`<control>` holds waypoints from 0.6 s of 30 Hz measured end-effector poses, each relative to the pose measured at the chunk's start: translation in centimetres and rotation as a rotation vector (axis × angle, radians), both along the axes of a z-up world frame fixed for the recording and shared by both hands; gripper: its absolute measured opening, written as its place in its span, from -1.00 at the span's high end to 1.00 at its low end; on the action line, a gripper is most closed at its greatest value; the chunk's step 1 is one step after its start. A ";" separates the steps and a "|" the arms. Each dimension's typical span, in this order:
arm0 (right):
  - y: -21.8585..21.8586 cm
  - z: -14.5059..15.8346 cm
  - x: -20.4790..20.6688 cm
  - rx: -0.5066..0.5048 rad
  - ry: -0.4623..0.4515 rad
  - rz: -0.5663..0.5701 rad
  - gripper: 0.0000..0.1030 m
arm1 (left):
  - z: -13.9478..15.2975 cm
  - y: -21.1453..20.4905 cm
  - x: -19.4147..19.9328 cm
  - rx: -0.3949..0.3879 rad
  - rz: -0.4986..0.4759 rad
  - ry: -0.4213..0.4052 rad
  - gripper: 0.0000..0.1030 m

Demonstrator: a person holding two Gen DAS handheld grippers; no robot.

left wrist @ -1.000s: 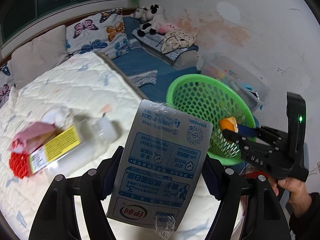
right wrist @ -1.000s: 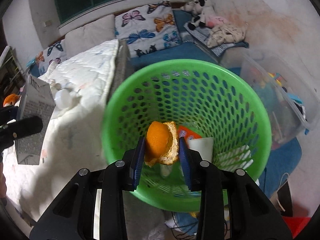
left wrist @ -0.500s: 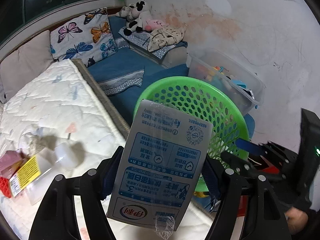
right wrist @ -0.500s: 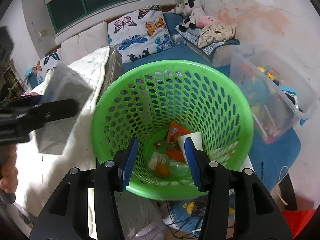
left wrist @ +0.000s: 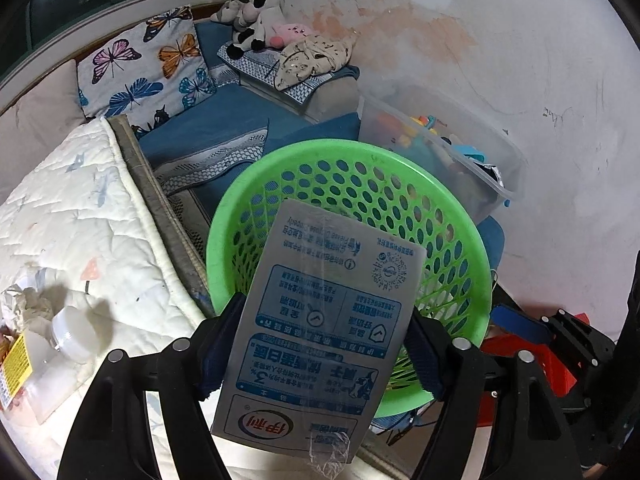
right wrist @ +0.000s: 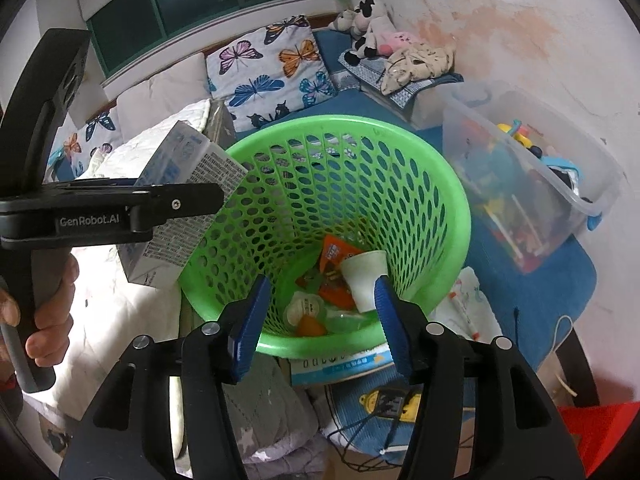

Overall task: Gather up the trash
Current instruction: 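Carry the milk carton over the basket and open the left gripper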

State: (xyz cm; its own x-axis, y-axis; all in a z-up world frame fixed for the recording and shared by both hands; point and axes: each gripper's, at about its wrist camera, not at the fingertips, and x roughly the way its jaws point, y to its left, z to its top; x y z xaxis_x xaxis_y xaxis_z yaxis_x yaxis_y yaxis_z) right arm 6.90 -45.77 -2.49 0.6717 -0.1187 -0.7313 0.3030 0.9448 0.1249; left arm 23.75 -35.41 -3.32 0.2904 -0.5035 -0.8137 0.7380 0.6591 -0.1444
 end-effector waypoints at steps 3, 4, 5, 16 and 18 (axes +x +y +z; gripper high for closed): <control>0.2 -0.1 -0.3 0.003 0.001 0.002 -0.07 | 0.3 -0.1 -0.2 -0.012 0.004 -0.004 -0.60; 0.3 -0.1 -0.4 0.001 0.001 0.003 -0.07 | 0.3 -0.1 -0.3 -0.015 0.002 0.000 -0.61; 0.4 0.0 -0.4 -0.001 0.001 0.004 -0.07 | 0.4 0.0 -0.3 -0.016 0.003 0.002 -0.62; 2.9 1.4 -0.4 -0.008 -0.035 0.063 -0.16 | 2.3 6.3 -0.5 -0.036 0.102 -0.069 -0.62; 3.7 1.6 0.0 -0.009 -0.038 0.082 -0.16 | 2.6 8.4 -0.3 -0.046 0.140 -0.074 -0.62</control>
